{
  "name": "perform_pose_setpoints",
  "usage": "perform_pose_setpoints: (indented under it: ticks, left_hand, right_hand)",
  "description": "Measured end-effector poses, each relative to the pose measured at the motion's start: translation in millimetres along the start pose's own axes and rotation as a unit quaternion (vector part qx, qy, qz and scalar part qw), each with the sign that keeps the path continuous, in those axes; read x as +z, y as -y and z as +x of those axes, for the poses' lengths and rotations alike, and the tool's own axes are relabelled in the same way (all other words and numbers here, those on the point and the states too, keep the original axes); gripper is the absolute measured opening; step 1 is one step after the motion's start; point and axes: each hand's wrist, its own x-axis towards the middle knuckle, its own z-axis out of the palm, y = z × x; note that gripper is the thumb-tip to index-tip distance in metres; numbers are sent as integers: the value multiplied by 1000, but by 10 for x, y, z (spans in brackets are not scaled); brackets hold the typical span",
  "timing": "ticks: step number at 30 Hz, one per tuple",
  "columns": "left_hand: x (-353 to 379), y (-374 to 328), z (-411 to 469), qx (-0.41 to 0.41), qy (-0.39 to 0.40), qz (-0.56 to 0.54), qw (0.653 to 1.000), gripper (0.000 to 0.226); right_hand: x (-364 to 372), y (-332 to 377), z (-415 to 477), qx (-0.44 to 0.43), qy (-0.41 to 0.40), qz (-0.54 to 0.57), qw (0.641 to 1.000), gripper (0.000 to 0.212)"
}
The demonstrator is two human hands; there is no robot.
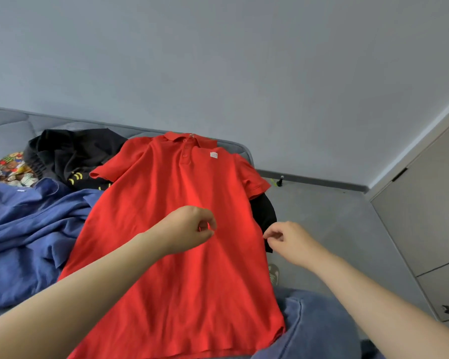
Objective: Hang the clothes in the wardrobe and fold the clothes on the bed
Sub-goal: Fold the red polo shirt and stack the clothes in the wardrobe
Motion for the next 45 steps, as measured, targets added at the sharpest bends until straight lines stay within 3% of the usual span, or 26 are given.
perform_pose_setpoints:
  ticks: [4, 8, 11, 16, 19, 23, 25, 29, 31, 33, 36, 39, 41, 43, 45]
  left_hand:
    - [62, 100, 548, -2, -36, -9, 999, 15]
    - [166, 195, 1184, -5, -59, -4, 998, 15]
    - [265, 249, 1716, -5, -68, 7, 998, 17]
    - [348, 328, 2512, -3, -90, 29, 995, 21]
    - [371, 415, 2827, -22, -89, 41, 995, 22]
    - [419, 497, 3065, -33, -104, 67, 992, 24]
    - [423, 503, 3128, -27, -113, 77, 990, 27]
    - [460, 530, 3300, -24, -82, 147, 985, 38]
    - [520, 566, 3391, -81, -16, 187, 979, 49]
    - [599, 589, 3470, -137, 37, 223, 964, 59]
    - [663, 601, 3559, -147, 54, 261, 953, 59]
    - [559, 611, 3610, -134, 68, 229, 962, 43]
    - [464, 637, 3609, -114, 76, 206, 969, 22]
    - [399, 650, 3595, -96, 34, 200, 975, 15]
    - [367, 633, 3597, -87, -80, 162, 980, 15]
  right_hand:
    - [-45, -174, 490, 81, -50, 127, 987, 20]
    - [-4, -337, 961, 215, -51, 349, 911, 17]
    - [75, -412, 1344, 236, -43, 420, 875, 24]
    - [196, -395, 1856, 273, -65, 570, 772, 22]
    - [252, -386, 2057, 261, -95, 601, 749, 13]
    - [40, -514, 2341, 263, -268, 450, 810, 24]
    - [-174, -633, 2451, 210, -341, 353, 845, 24]
    - [-346, -889, 2609, 101, -290, 190, 933, 26]
    - [-270, -990, 2610, 91, -251, 167, 949, 28]
    - [-169, -1044, 2554, 95, -237, 188, 949, 29]
    - [-34, -1067, 2465, 135, -212, 285, 925, 40]
    - [-15, -1040, 2410, 175, -137, 477, 850, 27]
    - [-13, -1028, 2388, 162, -141, 494, 843, 14]
    - [-13, -1016, 2359, 141, -176, 457, 861, 17]
    - [-21, -1003, 2356, 116, -211, 418, 876, 17]
